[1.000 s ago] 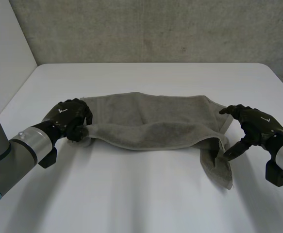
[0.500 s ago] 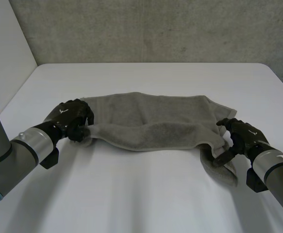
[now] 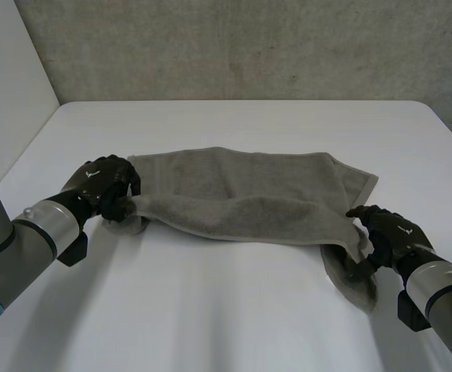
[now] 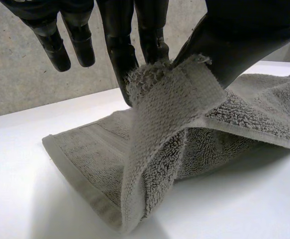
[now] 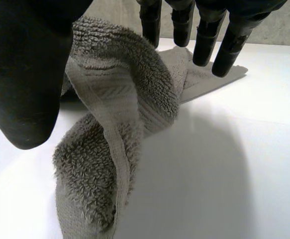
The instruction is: Fold the towel.
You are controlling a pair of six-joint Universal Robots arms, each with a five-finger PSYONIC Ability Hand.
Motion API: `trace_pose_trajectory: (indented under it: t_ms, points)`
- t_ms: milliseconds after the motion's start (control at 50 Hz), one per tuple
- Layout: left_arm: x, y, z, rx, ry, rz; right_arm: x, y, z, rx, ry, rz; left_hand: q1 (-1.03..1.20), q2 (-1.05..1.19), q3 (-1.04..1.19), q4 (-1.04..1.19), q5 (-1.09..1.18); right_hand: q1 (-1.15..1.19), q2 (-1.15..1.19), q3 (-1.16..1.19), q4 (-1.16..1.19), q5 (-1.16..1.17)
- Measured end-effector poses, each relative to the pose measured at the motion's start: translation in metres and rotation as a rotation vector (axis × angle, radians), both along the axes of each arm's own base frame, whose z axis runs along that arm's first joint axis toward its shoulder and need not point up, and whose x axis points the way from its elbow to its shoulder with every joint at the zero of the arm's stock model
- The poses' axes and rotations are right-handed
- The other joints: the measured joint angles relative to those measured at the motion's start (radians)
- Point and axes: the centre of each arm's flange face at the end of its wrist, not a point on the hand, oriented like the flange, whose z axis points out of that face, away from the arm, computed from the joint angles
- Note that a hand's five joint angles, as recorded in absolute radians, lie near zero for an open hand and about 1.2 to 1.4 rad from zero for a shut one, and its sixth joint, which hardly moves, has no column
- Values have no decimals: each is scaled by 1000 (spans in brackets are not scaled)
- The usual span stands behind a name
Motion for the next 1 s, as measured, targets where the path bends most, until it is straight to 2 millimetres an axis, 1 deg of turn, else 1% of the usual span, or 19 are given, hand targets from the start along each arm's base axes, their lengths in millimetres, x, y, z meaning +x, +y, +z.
trace_pose_trajectory:
  t_ms: [60,120,160,180,240,260,320,340,440,540,620,720,740,780,820,840,860,900,1000]
  points:
    - [0,0,0,3,3,1,0,-1,-1,-6,2,2,0,0,0,0,0,11,7,0,0,8]
    - [0,0,0,5,6,3,1,-4,-1,-26,2,3,0,0,0,0,0,110,105,0,0,123]
    - [0,0,0,6,7,4,1,-7,-1,-40,1,2,0,0,0,0,0,233,234,0,0,262]
    - [1,0,0,6,8,5,1,-9,-2,-48,0,1,0,0,0,0,0,357,362,0,0,386]
    - [2,-1,0,6,8,11,1,-17,-4,-68,-3,-4,0,0,0,0,0,627,623,0,0,627]
    - [3,-2,0,6,8,13,1,-19,-5,-73,-5,-6,0,0,0,0,0,675,687,0,0,686]
    - [7,-5,-1,7,8,29,0,-33,-1,-117,-17,-12,0,0,0,0,0,1008,1007,0,0,1008]
    - [9,-6,-1,7,8,34,0,-38,2,-134,-23,-12,0,0,0,0,0,1058,1043,0,0,1067]
    - [15,-10,-3,14,6,55,3,-55,21,-221,-53,42,0,0,0,0,0,1066,1044,0,0,1080]
    - [17,-12,-9,33,2,63,11,-63,35,-265,-77,131,0,0,0,0,0,1066,1044,0,0,1080]
    - [17,-13,-17,56,-4,64,18,-63,32,-247,-58,212,0,0,0,0,0,1066,1044,0,0,1084]
    - [18,-17,-25,67,-12,66,20,-60,20,-214,54,292,-9,-9,0,0,-10,1067,1044,0,0,1084]
    - [18,-17,-25,65,-12,67,20,-60,19,-212,67,298,-77,-63,0,0,-67,1067,1044,0,0,1084]
    - [19,-21,-26,57,-15,71,20,-58,15,-208,110,316,-461,-486,0,0,-457,1067,1044,0,0,1085]
    - [20,-23,-27,48,-17,76,19,-58,14,-207,131,323,-690,-722,0,0,-702,1067,1044,0,0,1085]
    - [21,-26,-28,38,-19,85,19,-58,14,-206,141,325,-841,-884,0,0,-878,1067,1044,0,0,1085]
    - [21,-29,-28,32,-22,94,19,-58,14,-206,144,324,-910,-966,0,0,-981,1067,1044,0,0,1085]
    - [24,-34,-29,18,-32,125,18,-58,14,-204,138,321,-977,-1050,0,0,-1081,1067,1044,0,0,1085]
    - [30,-41,-32,3,-58,190,20,-56,14,-196,123,322,-999,-1064,0,0,-1091,1067,1044,0,0,1085]
